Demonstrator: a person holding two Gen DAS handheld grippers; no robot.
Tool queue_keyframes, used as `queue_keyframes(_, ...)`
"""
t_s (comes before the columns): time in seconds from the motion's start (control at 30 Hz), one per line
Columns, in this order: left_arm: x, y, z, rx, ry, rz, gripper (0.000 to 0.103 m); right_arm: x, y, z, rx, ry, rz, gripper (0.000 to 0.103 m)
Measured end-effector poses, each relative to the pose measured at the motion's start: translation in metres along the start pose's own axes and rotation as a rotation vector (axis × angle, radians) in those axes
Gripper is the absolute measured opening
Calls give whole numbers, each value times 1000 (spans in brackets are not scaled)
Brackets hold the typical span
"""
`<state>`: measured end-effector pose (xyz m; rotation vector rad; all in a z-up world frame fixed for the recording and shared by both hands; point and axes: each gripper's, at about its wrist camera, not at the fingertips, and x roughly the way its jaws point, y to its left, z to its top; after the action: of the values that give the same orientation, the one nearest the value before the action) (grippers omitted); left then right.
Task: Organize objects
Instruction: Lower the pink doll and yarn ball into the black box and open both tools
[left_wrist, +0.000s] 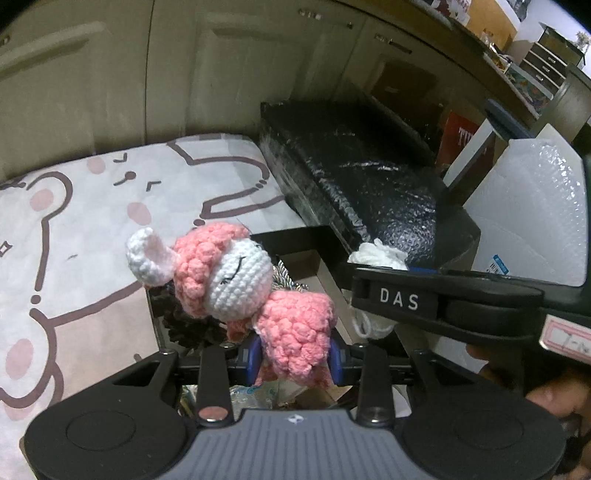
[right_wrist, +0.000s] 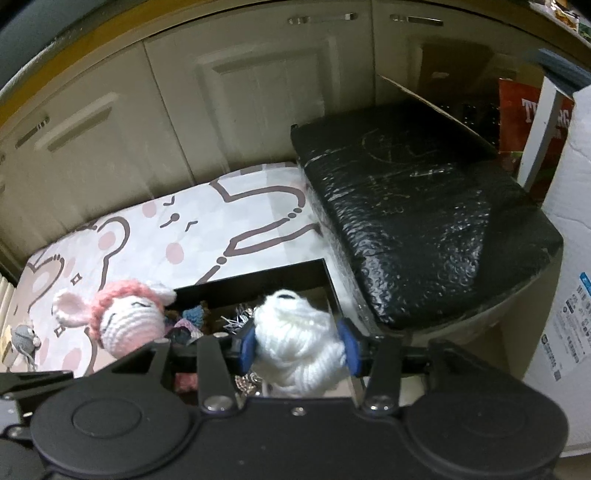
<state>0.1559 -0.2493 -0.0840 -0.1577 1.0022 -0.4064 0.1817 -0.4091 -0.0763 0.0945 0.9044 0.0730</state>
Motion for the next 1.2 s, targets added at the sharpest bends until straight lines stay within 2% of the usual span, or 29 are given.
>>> queue_keyframes(0.27,20,-2,1,-1,32,2,37,1,-5,0,8,14,6,49)
queue_keyframes(0.43,28,-3,1,-1,38,8,43,2,-9,-1,9,27,5,49)
queue_keyframes(0.5,28,-3,1,3,43,12,53,2,-10,-1,10,32,4,49)
queue_keyframes(0.57,28,-4,1,9,51,19,58,3,-11,-2,11,37,0,49)
queue_keyframes(0.97,21,1,-2,10,75,55,60,1,-9,-5,5,61,-2,48)
queue_keyframes(1.2,15,2,-5,31,90,91,72,-4,-4,-5,-2,72,-4,51)
